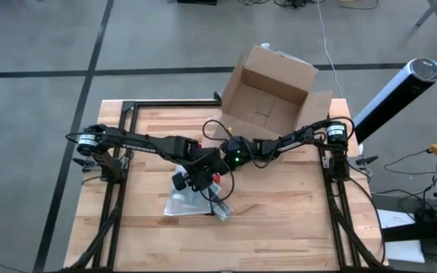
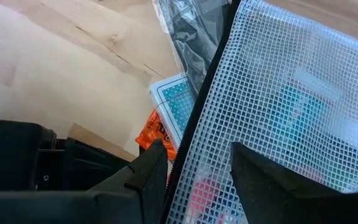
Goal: Unpack boxes
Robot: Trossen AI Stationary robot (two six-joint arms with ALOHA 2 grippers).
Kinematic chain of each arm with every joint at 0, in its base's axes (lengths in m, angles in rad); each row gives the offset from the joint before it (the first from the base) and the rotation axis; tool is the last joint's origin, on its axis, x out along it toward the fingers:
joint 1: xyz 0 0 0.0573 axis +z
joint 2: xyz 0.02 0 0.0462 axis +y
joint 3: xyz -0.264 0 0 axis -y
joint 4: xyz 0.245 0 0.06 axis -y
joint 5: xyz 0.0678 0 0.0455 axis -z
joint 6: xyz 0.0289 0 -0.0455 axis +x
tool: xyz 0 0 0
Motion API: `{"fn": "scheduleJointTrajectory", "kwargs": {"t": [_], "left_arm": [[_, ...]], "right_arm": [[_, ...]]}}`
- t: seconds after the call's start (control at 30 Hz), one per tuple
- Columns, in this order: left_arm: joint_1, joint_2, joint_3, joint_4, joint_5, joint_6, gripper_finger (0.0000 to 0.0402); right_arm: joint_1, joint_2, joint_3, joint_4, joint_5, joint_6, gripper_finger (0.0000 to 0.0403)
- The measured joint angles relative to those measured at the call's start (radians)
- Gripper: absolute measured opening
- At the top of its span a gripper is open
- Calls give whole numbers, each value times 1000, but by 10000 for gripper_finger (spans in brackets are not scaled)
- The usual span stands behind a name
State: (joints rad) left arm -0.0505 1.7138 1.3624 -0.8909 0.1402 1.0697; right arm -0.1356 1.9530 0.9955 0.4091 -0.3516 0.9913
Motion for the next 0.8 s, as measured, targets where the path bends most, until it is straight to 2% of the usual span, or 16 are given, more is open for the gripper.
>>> {"fn": "scheduleJointTrajectory", "kwargs": {"t": [0.8], "left_arm": [[0, 0, 0, -9, 8, -16, 155]], "right_arm": [[0, -1, 0, 22, -60, 7, 0]]}}
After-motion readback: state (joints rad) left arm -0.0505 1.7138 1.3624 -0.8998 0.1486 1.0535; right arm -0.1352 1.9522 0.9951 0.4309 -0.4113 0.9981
